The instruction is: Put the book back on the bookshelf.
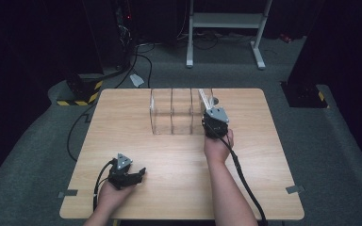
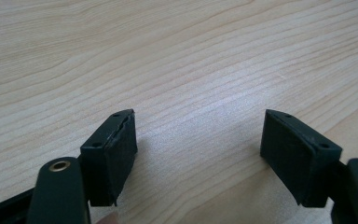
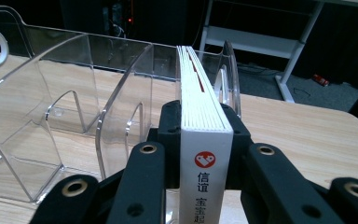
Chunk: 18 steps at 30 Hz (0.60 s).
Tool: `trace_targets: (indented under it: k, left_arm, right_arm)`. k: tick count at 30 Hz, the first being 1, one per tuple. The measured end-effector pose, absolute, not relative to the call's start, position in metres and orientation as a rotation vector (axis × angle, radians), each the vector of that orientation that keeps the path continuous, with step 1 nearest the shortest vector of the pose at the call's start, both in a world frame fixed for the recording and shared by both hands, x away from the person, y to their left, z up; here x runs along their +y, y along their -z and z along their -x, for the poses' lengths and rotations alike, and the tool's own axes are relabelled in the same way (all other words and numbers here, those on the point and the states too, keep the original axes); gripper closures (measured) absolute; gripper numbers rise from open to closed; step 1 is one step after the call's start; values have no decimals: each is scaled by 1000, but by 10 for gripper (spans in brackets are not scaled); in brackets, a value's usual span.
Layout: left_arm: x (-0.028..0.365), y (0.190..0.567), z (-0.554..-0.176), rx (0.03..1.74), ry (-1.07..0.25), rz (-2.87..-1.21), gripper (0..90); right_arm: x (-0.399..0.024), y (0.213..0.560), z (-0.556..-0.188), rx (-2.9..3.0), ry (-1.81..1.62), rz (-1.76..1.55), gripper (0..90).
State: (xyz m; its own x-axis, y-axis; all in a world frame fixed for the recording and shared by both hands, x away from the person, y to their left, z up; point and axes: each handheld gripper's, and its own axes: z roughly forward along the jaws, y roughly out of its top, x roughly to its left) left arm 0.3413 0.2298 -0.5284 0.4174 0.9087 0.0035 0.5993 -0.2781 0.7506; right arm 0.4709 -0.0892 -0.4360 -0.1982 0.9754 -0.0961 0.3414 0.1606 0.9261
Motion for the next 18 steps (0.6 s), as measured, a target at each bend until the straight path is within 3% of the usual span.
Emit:
trace_targets:
  k: [18]
  left_arm:
    - [230, 528, -341, 1274, -582, -1992, 272]
  right_arm:
    - [-95, 452, -451, 1675, -1062, -1376, 744]
